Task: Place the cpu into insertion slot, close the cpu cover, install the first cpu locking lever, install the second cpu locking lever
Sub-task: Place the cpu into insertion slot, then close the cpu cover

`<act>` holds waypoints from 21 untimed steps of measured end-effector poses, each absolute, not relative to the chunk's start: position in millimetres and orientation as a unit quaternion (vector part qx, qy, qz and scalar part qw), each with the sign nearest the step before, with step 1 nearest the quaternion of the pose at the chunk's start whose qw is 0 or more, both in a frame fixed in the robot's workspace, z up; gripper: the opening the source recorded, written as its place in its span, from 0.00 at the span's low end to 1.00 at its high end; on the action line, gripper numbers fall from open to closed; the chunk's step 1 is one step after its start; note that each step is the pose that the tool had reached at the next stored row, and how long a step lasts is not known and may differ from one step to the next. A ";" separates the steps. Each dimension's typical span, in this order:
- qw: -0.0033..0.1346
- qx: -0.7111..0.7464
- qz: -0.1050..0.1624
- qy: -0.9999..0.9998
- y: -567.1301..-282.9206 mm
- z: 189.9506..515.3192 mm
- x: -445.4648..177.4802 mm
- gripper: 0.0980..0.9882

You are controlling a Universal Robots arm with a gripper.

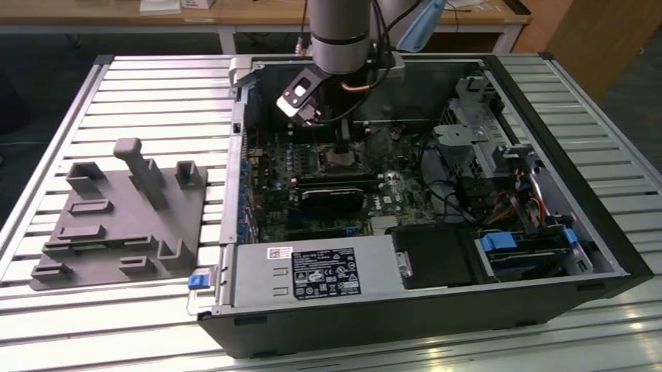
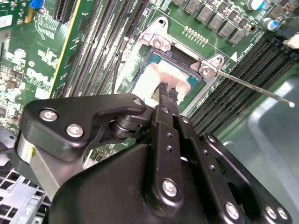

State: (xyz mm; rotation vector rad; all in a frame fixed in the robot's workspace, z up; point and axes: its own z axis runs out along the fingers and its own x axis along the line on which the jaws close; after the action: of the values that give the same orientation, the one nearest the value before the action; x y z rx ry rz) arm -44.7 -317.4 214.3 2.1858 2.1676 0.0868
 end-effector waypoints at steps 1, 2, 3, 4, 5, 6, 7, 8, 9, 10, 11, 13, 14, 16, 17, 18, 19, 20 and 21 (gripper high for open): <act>0.031 0.709 0.028 0.704 -317.4 216.5 -44.7 0.01; 0.031 0.709 0.028 0.704 -317.4 218.8 -44.7 0.01; 0.031 0.709 0.029 0.704 -317.3 221.2 -44.7 0.01; 0.032 0.709 0.029 0.703 -317.3 223.7 -44.7 0.01; 0.032 0.709 0.029 0.703 -317.4 226.4 -44.7 0.01; 0.032 0.709 0.029 0.703 -317.4 229.2 -44.7 0.01; 0.032 0.709 0.029 0.703 -317.4 232.1 -44.7 0.01; 0.032 0.709 0.029 0.703 -317.3 234.8 -44.7 0.01; 0.032 0.709 0.030 0.703 -317.4 237.6 -44.7 0.01; 0.033 0.709 0.030 0.703 -317.4 240.5 -44.7 0.01; 0.033 0.709 0.030 0.703 -317.3 242.9 -44.7 0.01; 0.033 0.709 0.031 0.703 -317.4 247.1 -44.7 0.01; 0.034 0.709 0.031 0.703 -317.4 248.8 -44.7 0.01; 0.034 0.709 0.031 0.703 -317.3 249.9 -44.7 0.01; 0.034 0.709 0.031 0.703 -317.3 249.9 -44.7 0.01; 0.034 0.709 0.031 0.703 -317.3 249.9 -44.7 0.01; 0.034 0.709 0.031 0.703 -317.4 250.0 -44.7 0.01; 0.034 0.709 0.031 0.703 -317.4 250.0 -44.7 0.01; 0.034 0.709 0.031 0.703 -317.4 250.0 -44.7 0.01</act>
State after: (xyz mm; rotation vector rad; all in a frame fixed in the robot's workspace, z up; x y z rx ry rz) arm -44.7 -317.4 250.0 2.1812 2.1630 0.0963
